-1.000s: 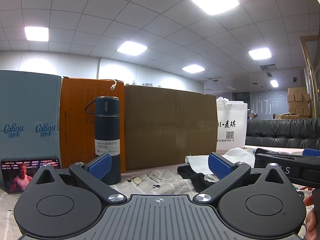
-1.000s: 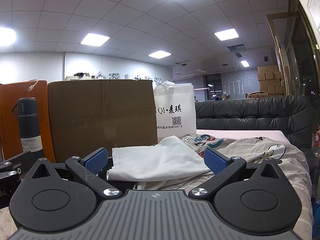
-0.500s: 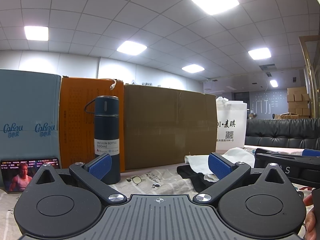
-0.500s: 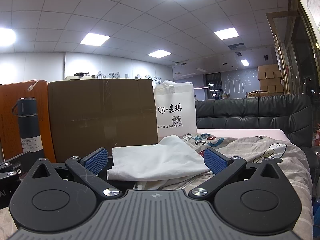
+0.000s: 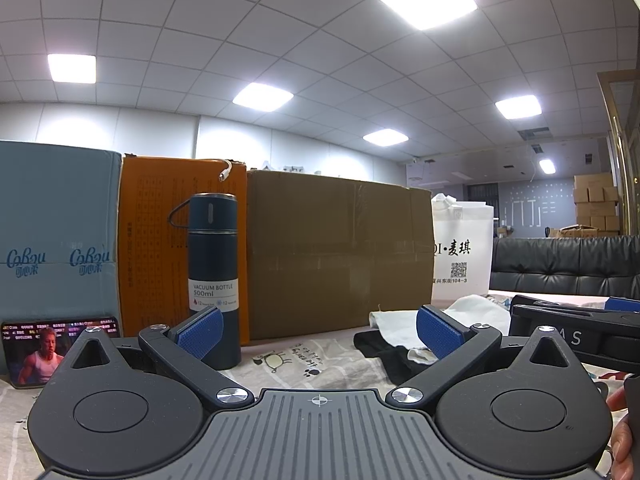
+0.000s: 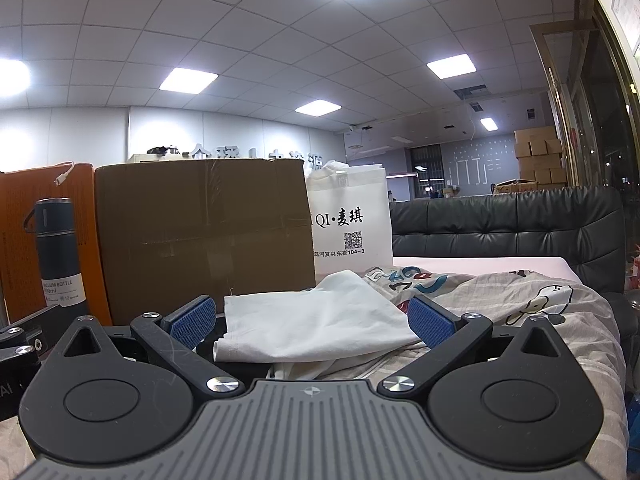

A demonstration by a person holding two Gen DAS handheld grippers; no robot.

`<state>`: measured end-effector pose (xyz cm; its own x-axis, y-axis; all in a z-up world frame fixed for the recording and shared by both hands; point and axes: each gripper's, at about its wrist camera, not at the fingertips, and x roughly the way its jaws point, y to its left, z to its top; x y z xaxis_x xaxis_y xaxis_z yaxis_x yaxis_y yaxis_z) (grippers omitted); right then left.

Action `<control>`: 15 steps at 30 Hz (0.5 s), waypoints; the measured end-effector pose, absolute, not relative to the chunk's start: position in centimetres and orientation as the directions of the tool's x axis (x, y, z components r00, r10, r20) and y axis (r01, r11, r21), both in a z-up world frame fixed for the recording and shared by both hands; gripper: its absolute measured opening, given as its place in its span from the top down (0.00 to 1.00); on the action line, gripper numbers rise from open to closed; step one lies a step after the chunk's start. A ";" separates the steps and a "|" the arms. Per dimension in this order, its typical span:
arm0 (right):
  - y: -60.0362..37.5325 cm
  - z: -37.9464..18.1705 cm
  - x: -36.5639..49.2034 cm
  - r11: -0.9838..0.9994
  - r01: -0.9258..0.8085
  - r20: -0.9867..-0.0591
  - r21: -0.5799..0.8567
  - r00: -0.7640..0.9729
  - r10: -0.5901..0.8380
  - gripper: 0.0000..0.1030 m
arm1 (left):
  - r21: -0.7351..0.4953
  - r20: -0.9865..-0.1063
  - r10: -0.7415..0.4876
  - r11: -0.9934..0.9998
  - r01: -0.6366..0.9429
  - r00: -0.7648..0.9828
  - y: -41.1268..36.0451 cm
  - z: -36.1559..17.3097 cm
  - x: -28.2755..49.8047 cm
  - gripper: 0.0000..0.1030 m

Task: Fold clothes

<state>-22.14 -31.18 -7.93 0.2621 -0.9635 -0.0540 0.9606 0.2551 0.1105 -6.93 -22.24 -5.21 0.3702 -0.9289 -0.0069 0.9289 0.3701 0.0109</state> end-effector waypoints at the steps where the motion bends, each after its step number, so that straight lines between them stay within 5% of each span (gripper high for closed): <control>1: -31.2 -7.9 -22.1 0.255 0.961 -0.055 0.110 0.262 -0.963 0.00 | 0.010 -0.008 -0.929 0.370 0.929 0.370 -22.3 -5.2 -6.9 0.00; 15: -31.3 -7.9 -22.1 0.257 0.960 -0.060 0.108 0.265 -0.962 0.00 | 0.006 -0.012 -0.929 0.371 0.929 0.371 -22.3 -5.2 -6.9 0.00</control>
